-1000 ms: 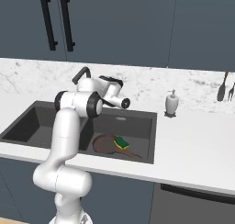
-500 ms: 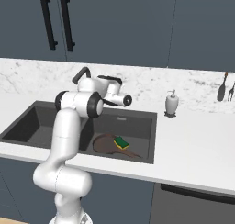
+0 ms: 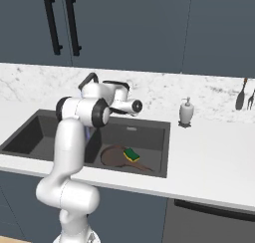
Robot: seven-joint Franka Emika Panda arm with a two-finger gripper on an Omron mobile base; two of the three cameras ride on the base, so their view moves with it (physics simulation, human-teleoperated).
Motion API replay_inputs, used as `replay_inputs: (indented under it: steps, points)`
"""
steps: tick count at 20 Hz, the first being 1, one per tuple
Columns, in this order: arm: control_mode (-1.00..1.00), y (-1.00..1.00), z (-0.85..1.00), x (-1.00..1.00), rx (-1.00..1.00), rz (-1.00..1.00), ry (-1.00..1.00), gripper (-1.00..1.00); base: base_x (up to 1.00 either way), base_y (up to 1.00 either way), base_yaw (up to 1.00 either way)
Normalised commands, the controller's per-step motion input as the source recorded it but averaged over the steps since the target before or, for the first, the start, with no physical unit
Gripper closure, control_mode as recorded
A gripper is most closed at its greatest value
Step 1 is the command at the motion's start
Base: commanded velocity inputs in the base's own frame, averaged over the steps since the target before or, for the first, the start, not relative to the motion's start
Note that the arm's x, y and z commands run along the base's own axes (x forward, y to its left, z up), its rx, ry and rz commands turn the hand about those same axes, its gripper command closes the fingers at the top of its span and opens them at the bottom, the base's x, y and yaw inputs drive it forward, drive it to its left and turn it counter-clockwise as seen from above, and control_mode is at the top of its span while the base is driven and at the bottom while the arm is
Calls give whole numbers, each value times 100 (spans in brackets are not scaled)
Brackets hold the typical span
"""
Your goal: Pick the pan and sponge and place them into the sink. Then turn on the water.
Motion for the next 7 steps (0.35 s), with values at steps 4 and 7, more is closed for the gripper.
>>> replay_inputs:
  steps: [4, 7]
  points:
    - [-100, -77, 0, -67, 12, 0, -9, 100, 0, 0, 0]
    - [-100, -63, 4, -60, 15, 0, -15, 100, 0, 0, 0]
